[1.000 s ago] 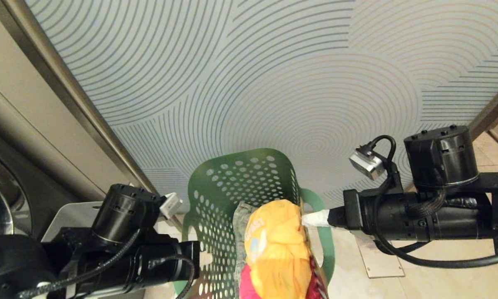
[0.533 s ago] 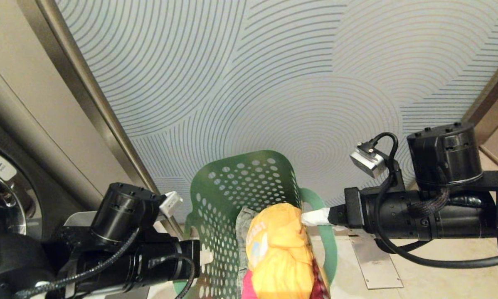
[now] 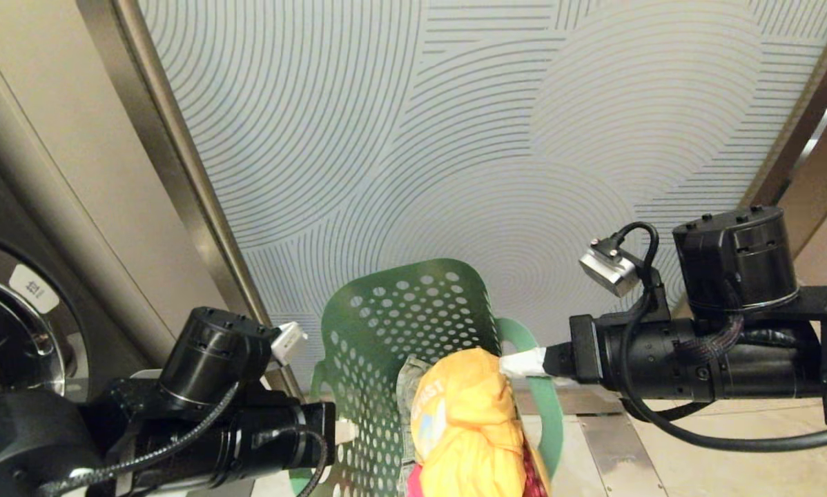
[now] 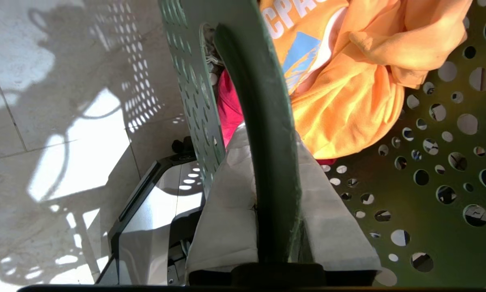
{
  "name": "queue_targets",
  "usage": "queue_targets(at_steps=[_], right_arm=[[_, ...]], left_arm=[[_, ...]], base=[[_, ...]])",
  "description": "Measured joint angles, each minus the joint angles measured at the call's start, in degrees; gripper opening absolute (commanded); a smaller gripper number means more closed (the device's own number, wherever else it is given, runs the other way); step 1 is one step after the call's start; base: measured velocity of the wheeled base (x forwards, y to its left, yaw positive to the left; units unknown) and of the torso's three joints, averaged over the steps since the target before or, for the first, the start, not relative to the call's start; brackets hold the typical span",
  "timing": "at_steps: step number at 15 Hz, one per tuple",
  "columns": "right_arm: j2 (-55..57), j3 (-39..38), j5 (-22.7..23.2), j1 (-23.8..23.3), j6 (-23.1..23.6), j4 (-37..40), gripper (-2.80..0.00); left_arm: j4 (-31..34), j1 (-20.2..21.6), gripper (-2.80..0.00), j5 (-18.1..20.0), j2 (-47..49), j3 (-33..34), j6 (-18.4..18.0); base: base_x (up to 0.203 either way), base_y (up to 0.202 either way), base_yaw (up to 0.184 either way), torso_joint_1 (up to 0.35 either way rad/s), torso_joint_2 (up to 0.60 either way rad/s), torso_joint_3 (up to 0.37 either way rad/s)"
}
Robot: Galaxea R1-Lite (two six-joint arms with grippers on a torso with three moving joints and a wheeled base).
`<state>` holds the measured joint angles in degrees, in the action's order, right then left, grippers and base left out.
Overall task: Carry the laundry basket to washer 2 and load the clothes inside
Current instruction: Pick up the clothes basket and put it beside the washing machine
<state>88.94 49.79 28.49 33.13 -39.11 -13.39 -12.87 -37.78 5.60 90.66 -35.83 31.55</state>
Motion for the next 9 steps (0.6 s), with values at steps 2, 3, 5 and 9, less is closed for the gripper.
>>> queue_targets(at_steps=[2, 3, 5, 9], right_arm=[[0.00, 0.11, 0.00, 0.06, 0.03, -0.11, -2.80], [0.02, 0.11, -0.05, 0.07, 0.14, -0.12, -2.80], [0.02, -0.18, -0.02, 0.07, 2.51, -0.22, -2.80], [0.06, -0.85, -0.71, 0.02, 4.91, -0.22, -2.80]], left_arm=[[0.00, -0.09, -2.80, 0.00, 0.11, 0.05, 0.00], [0.00, -0.09, -2.80, -0.01, 0.11, 0.06, -0.02], [-0.27, -0.09, -2.80, 0.02, 0.13, 0.13, 0.00], [-0.38, -0.06, -2.80, 0.00, 0.22, 0.13, 0.00]], base=[[0.000, 0.000, 0.000, 0.007, 0.00, 0.200], [0.000, 0.000, 0.000, -0.002, 0.00, 0.203], [0.000, 0.000, 0.000, 0.001, 0.00, 0.131], [0.000, 0.000, 0.000, 0.002, 0.00, 0.020]])
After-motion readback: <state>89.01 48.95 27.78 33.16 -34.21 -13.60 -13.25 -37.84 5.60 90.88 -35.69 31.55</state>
